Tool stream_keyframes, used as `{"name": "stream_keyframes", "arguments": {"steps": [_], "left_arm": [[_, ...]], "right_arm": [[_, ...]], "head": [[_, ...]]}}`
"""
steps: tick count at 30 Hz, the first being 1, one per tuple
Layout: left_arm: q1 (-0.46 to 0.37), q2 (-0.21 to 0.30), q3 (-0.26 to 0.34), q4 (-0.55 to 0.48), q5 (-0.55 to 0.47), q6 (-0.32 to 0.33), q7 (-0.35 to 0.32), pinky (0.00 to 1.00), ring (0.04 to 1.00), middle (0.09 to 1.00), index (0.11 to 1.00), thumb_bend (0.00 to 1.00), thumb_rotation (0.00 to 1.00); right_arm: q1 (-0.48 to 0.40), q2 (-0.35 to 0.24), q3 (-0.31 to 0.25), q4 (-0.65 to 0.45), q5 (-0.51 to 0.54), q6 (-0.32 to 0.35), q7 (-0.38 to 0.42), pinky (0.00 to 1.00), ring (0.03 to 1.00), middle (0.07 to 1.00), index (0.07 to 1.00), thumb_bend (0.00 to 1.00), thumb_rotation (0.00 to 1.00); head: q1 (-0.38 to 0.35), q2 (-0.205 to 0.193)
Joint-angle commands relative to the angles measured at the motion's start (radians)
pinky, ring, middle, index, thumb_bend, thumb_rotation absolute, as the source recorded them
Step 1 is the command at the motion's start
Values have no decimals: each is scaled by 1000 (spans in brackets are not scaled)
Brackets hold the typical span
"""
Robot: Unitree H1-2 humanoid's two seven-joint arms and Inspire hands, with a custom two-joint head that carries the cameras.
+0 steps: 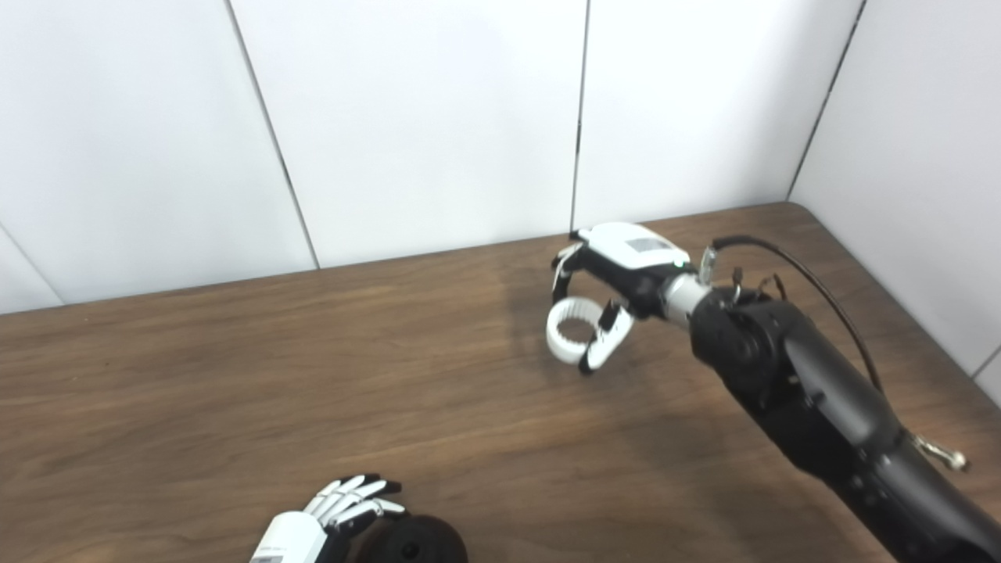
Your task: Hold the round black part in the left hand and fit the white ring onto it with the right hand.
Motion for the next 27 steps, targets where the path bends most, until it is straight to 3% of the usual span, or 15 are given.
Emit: {"name": "stream_keyframes", "arguments": {"steps": [1,12,27], "left_arm": [[16,2,-18,0,13,22,-58,904,895,833,565,840,160],[-20,-30,-30,-10,32,58,-81,879,882,826,573,846,158],[-48,-47,-35,-8,51,84,-97,886,887,830,558,831,202]], "right_arm": [[-30,-2,-13,-63,-19,-4,12,998,976,839,480,527,141],[8,31,-29,-252,14,-12,121,999,961,829,480,527,140],[2,103,-23,-403,42,10,229,1000,959,818,479,527,140]], "head": [[1,3],[119,125],[138,201]]}}
